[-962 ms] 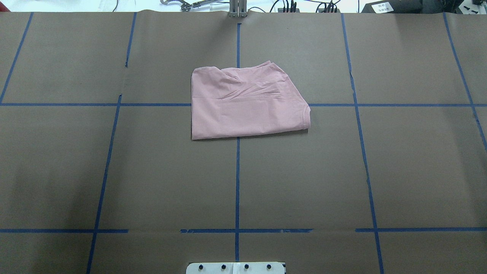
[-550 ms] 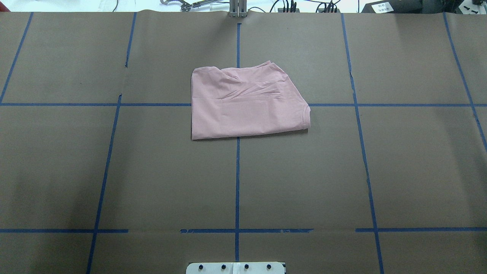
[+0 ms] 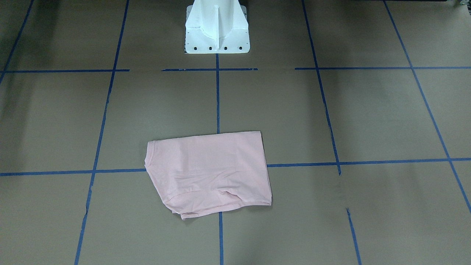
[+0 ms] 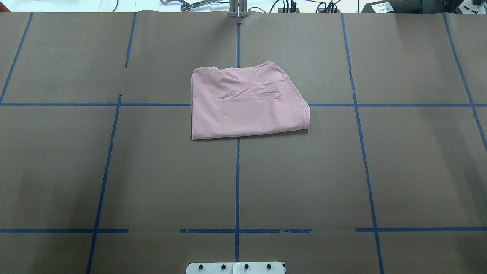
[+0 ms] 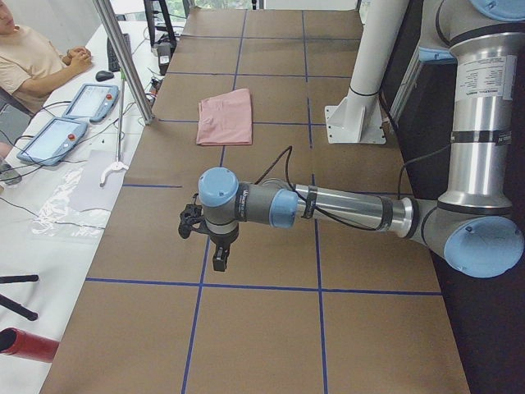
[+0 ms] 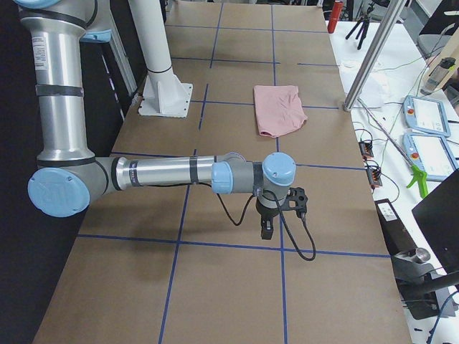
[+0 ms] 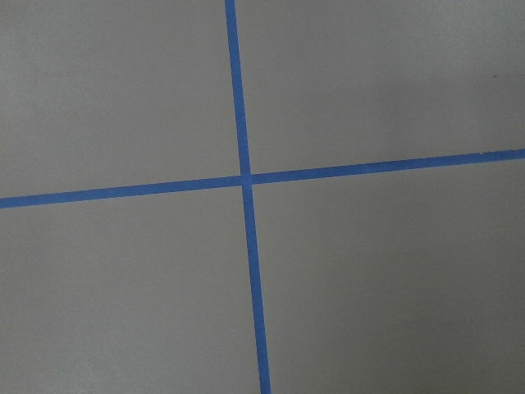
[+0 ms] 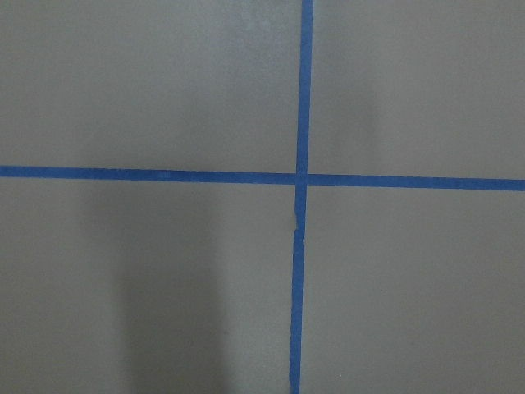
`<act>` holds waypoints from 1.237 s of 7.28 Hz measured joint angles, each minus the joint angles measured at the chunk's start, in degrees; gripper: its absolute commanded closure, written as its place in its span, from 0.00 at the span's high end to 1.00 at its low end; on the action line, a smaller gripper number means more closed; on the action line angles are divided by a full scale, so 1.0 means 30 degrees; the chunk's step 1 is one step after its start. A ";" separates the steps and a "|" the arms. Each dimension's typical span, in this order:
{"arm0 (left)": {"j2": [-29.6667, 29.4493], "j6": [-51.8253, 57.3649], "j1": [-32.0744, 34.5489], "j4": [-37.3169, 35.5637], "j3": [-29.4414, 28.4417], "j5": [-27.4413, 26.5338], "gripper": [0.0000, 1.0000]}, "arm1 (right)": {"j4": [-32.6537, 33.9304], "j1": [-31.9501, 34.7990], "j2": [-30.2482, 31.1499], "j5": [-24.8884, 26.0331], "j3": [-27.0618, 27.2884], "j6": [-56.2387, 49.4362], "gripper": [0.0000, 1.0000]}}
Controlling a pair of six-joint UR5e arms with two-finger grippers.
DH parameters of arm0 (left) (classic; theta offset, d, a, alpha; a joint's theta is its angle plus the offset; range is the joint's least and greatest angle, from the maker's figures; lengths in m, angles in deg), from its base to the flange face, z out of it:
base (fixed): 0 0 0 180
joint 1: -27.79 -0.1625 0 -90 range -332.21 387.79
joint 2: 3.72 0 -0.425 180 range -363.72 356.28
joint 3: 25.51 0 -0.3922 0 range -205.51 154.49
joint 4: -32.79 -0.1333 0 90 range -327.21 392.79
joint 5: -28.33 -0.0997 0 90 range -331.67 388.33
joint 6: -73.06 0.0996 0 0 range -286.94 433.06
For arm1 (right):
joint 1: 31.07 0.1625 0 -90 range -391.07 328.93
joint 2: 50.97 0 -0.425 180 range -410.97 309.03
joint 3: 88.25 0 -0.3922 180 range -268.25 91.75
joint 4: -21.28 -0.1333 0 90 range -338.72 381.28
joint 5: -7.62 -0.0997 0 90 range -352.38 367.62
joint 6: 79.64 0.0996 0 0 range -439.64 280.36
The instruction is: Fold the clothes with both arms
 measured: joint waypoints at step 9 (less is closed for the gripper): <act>0.0272 0.0029 0.0023 -0.0075 -0.0390 -0.0117 1.00 | -0.0008 0.0100 0.0369 0.0849 0.0762 -0.1048 1.00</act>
